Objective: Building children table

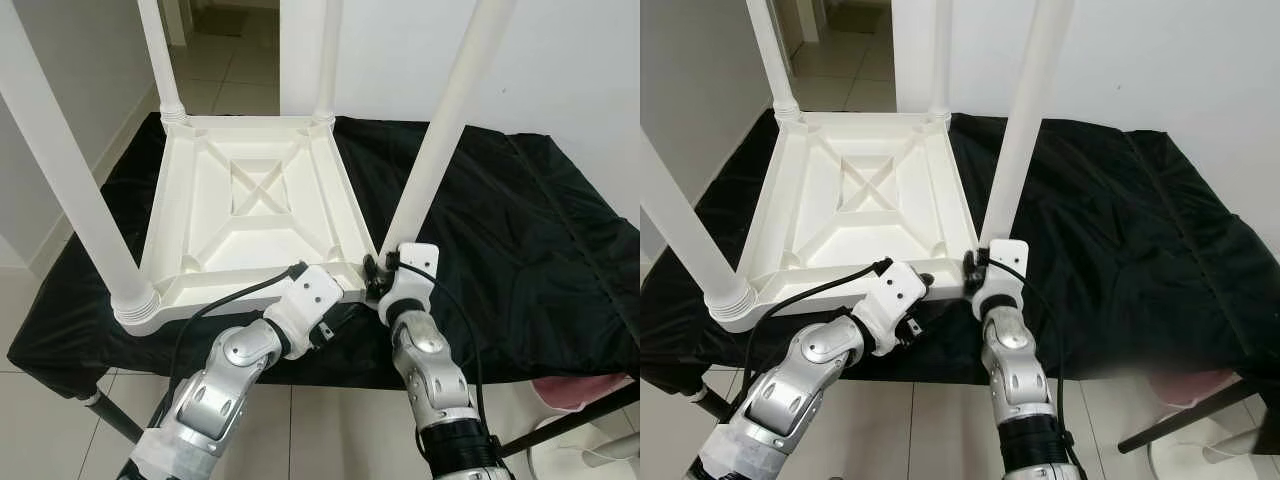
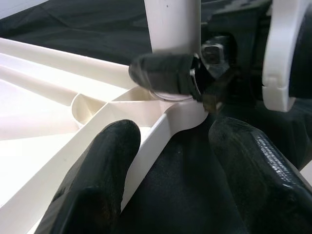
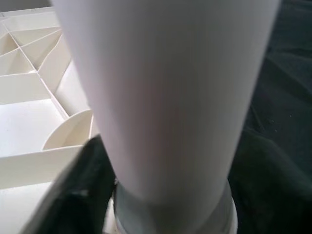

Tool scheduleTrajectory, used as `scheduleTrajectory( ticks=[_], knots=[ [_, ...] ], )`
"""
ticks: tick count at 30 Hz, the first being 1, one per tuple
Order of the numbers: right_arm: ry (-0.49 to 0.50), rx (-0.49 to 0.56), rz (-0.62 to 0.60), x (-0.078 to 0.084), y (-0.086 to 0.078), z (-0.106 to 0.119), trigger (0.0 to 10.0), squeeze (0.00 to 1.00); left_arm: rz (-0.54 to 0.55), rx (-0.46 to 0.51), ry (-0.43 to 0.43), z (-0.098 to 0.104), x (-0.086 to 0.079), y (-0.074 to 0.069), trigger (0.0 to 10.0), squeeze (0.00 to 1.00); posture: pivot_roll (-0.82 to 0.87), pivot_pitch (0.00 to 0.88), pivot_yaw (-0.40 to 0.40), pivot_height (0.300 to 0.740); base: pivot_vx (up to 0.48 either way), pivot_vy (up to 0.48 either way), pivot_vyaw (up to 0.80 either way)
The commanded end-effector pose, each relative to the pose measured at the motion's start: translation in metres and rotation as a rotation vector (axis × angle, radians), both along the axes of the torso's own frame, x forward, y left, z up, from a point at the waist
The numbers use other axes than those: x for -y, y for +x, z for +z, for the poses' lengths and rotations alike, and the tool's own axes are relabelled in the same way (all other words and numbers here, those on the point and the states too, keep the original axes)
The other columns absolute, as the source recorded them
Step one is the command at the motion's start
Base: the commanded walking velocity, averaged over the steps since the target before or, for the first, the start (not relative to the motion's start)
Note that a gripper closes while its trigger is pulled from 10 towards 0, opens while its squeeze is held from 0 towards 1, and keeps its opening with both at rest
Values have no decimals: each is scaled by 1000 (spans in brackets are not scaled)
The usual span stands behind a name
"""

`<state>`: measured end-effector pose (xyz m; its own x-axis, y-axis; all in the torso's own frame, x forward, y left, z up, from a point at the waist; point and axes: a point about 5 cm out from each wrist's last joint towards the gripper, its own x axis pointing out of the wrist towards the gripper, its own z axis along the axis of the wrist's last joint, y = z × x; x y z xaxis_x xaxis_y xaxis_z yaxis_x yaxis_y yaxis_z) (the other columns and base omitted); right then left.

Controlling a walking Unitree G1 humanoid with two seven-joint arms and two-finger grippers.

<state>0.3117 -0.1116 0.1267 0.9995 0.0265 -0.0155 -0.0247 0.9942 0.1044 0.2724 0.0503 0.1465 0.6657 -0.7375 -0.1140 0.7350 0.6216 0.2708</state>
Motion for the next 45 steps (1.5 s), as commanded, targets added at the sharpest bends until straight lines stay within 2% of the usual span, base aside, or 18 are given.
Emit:
scheduleTrajectory(
  ticks=[1, 8, 9, 10, 13, 14, 19, 23, 25, 26, 28, 29, 30, 31, 33, 34, 44, 45],
  knots=[
    [7, 3, 10, 3, 0, 1, 10000, 1000, 2, 1, 6, -2, 1, -1, 10000, 0, 16, 23, -52, 740, 0, 0, 0],
    [4, 31, 48, 12, 0, 5, 10000, 1000, 3, 1, 6, -2, 1, -1, 10000, 0, 18, 22, -51, 740, 0, 0, 0],
    [8, 44, 94, 12, 1, 6, 10000, 1000, 4, 2, 6, -2, 0, -1, 10000, 0, 18, 22, -51, 740, 0, 0, 0],
    [4, 65, 155, 13, 3, 8, 10000, 122, 4, 3, 7, -2, 0, -1, 10000, 0, 18, 22, -49, 740, 0, 0, 0],
    [-1, 80, 197, 14, 4, 10, 10000, 122, 5, 3, 8, -2, 0, -1, 10000, 0, 18, 22, -49, 740, 0, 0, 0],
    [-6, 87, 244, 15, 5, 11, 10000, 0, 5, 4, 8, -2, 0, -1, 10000, 0, 17, 22, -48, 740, 0, 0, 0],
    [-48, 110, 372, 22, 12, 16, 10000, 0, 7, 5, 6, -1, 0, 0, 10000, 0, 16, 27, -45, 740, 0, 0, 0],
    [-157, 108, 514, 29, 19, 18, 10000, 0, 11, 5, 4, 0, -1, 1, 10000, 0, 11, 34, -41, 740, 0, 0, 0],
    [-183, 104, 541, 31, 20, 18, 10000, 0, 13, 5, 4, 0, -1, 1, 10000, 0, 11, 34, -41, 740, 0, 0, 0],
    [-219, 93, 579, 35, 23, 17, 7059, 0, 14, 5, 4, 0, -1, 2, 10000, 0, 11, 39, -36, 740, 0, 0, 0],
    [-219, 93, 579, 35, 23, 17, 7059, 0, 14, 5, 4, 0, -1, 2, 10000, 0, 11, 39, -36, 740, 0, 0, 0],
    [-234, 87, 597, 37, 25, 17, 4471, 0, 15, 6, 4, 1, -2, 2, 10000, 0, 14, 42, -36, 740, 0, 0, 0],
    [-234, 87, 597, 37, 25, 17, 4471, 0, 15, 6, 4, 1, -2, 2, 10000, 0, 14, 42, -36, 740, 0, 0, 0],
    [-252, 82, 613, 40, 27, 17, 3412, 0, 17, 7, 5, 1, -2, 3, 10000, 0, 14, 42, -36, 740, 0, 0, 0],
    [-252, 82, 613, 40, 27, 17, 3412, 0, 17, 7, 5, 1, -2, 3, 10000, 0, 14, 42, -36, 740, 0, 0, 0],
    [-263, 78, 622, 41, 27, 16, 0, 0, 18, 8, 5, 1, -3, 3, 10000, 0, 18, 44, -36, 740, 0, 0, 0],
    [-287, 72, 650, 51, 31, 16, 0, 0, 21, 6, 6, 2, -4, 2, 10000, 0, 17, 49, -33, 740, 0, 0, 0],
    [-280, 68, 644, 51, 30, 14, 10000, 0, 20, 6, 6, 2, -4, 2, 10000, 0, 16, 49, -33, 740, 0, 0, 0]
  ],
)
